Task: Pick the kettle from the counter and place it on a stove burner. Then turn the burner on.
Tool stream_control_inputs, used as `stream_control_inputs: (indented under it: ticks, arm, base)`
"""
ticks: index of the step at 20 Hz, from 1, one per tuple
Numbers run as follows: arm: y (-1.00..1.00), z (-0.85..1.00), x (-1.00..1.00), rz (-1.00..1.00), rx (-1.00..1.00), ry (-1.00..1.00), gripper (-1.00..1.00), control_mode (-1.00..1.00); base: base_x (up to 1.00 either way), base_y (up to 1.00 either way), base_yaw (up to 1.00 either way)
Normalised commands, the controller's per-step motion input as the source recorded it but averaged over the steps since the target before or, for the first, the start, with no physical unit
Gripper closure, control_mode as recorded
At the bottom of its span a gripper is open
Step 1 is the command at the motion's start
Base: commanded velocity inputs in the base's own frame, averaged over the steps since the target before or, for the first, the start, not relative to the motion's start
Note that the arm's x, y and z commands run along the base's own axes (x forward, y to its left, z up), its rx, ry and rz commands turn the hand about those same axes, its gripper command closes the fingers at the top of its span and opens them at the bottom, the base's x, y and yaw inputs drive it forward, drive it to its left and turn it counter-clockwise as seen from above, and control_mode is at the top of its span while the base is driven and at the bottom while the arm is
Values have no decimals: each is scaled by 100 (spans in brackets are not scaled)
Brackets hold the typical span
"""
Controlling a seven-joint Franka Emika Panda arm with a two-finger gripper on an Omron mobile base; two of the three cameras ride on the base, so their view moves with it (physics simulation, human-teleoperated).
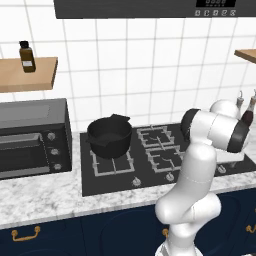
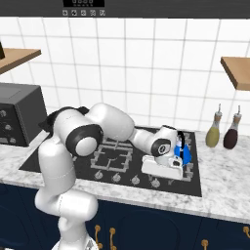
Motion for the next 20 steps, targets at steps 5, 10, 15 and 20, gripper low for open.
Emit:
stream_control_inputs:
  ticks: [5, 10, 15, 20]
  arm:
    - [42, -3, -11, 0, -1, -5, -100, -100]
    - [0, -4, -25, 2, -1, -1, -100, -100]
    - [0, 0, 0, 0, 0, 0, -100, -100]
    - [0, 0, 0, 0, 0, 0, 100, -100]
  base:
    - [0, 0, 0]
    - [0, 0, 0]
    - [0, 0, 0]
    - [0, 0, 0]
